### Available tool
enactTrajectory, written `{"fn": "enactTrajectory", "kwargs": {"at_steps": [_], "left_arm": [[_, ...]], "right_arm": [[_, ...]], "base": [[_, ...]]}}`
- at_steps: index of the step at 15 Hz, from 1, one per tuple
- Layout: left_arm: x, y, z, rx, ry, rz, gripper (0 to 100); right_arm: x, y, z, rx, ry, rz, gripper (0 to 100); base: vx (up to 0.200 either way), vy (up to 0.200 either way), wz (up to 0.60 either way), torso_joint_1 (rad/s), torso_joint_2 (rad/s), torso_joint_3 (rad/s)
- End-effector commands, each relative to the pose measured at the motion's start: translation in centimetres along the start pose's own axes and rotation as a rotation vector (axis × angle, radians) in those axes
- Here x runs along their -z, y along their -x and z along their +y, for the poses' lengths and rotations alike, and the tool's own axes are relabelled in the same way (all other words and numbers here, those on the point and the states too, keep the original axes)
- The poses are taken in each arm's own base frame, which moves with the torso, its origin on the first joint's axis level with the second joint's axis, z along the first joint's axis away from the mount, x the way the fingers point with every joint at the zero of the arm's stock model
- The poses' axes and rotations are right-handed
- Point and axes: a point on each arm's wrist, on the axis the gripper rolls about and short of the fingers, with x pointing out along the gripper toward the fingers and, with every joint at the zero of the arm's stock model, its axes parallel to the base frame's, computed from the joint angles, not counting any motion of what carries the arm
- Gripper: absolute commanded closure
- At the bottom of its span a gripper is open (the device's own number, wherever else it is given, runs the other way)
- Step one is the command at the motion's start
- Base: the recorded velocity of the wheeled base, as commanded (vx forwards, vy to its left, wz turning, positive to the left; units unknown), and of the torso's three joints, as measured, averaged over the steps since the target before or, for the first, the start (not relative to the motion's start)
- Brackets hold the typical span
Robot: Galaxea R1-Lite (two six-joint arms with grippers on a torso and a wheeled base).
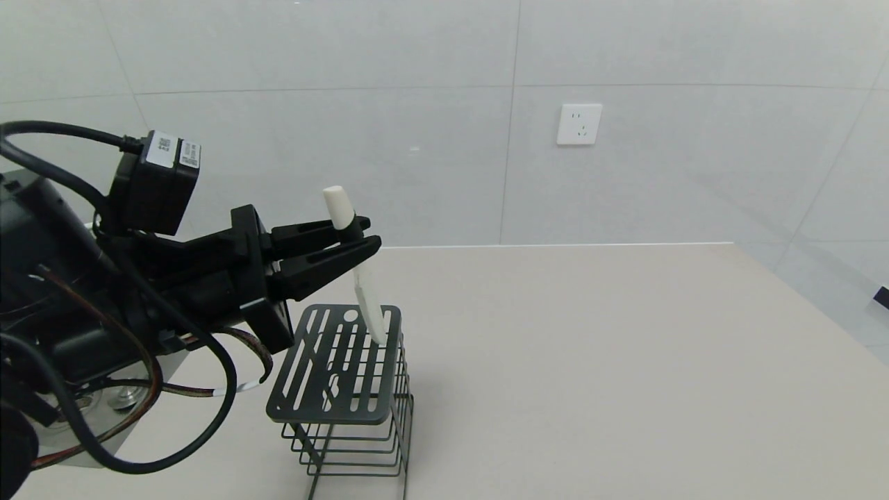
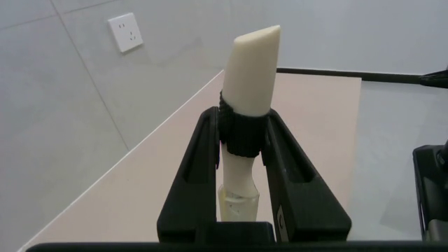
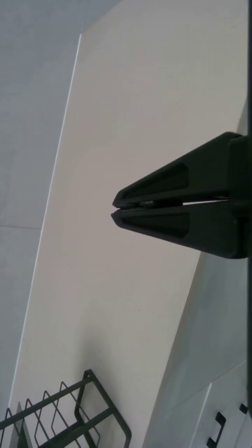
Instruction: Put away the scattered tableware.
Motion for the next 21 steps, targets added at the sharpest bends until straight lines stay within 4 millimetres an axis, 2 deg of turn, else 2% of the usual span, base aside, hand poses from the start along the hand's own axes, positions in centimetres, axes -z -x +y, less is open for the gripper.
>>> {"fn": "enactTrajectory", "kwargs": {"at_steps": [1,8,21], "left_arm": [[0.3,0.0,0.0,0.002,0.006,0.008,100],[1.5,0.3,-0.4,0.006,0.018,0.048,100],[2.9,-0.4,-0.1,0.015,-0.019,0.089,100]], "right_arm": [[0.0,0.0,0.0,-0.001,0.0,0.003,100],[0.0,0.0,0.0,-0.001,0.0,0.003,100],[0.0,0.0,0.0,-0.001,0.0,0.003,100]], "base": [[0.0,0.0,0.0,0.0,0.0,0.0],[0.0,0.0,0.0,0.0,0.0,0.0],[0.0,0.0,0.0,0.0,0.0,0.0]]}}
